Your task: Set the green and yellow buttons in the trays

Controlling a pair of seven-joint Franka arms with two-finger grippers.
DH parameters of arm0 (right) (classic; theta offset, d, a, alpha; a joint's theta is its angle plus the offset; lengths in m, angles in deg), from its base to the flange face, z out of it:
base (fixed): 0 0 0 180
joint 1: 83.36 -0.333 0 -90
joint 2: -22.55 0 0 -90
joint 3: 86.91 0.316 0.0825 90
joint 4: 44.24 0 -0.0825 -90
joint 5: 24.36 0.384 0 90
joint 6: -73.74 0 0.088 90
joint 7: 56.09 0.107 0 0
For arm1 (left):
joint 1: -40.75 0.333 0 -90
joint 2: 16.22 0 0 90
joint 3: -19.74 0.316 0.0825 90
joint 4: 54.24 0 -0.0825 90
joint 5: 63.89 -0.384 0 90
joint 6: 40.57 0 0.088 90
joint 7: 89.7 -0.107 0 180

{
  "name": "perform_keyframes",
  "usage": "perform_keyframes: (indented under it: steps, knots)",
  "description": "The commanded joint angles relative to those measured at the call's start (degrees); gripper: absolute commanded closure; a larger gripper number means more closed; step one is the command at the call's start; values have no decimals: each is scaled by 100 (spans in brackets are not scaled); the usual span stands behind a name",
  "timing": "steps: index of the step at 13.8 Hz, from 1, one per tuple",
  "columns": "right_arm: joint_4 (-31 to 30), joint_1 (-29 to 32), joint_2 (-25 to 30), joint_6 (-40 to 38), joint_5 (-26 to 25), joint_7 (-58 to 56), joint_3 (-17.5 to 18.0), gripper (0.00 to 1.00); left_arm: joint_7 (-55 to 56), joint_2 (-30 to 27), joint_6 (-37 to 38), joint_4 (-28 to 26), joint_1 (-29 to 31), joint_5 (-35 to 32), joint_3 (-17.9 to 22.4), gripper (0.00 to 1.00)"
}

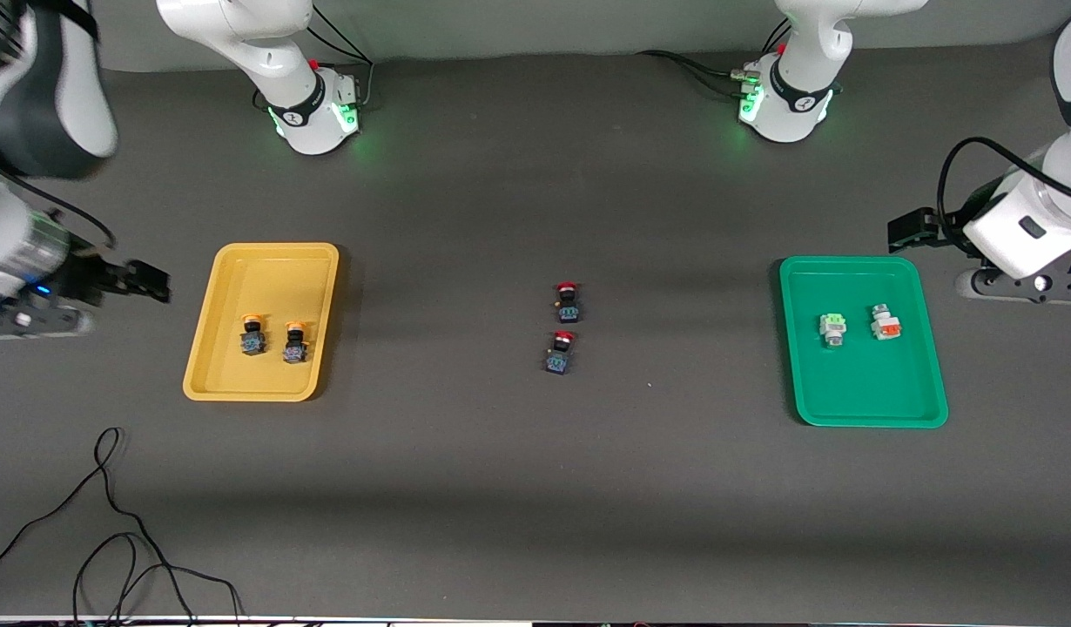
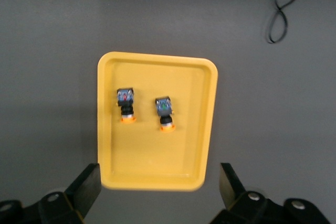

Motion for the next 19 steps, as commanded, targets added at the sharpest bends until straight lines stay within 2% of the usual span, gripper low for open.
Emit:
perform_keyframes:
  steps: [1, 2, 6, 8, 9, 11, 13, 15, 17, 19]
  knots:
    - [1085, 87, -10, -915, 144, 69, -18, 0, 95, -210, 78, -78, -183, 95, 175, 0]
    - [1306, 123, -1, -1127, 136, 69, -9, 0, 86, -219, 69, -78, -200, 95, 175, 0]
    - [1387, 245, 16, -1243, 222, 452, 26, 0, -10, -210, 95, -35, -157, 104, 175, 0]
    - [1370, 412, 104, -1234, 1194, 1242, 17, 0, -19, -219, 95, -35, -139, 104, 175, 0]
    - [1379, 422, 113, -1217, 1277, 1429, 8, 0, -19, -219, 95, -35, -139, 104, 175, 0]
    - [1449, 422, 113, -1190, 1042, 1422, 26, 0, -19, -219, 87, -8, -139, 104, 175, 0]
    - [1641, 413, 104, -1251, 577, 1396, 61, 0, -19, -219, 87, -8, -139, 95, 175, 0]
    - [1713, 404, 104, -1356, 549, 1396, 166, 0, -19, -210, 78, 1, -139, 95, 175, 0]
    - [1652, 378, 209, -1550, 488, 1309, 455, 0, -19, -210, 43, 1, -148, 95, 175, 0]
    - [1651, 378, 175, -1507, 408, 1264, 483, 0, -19, -193, 51, 1, -165, 87, 166, 0]
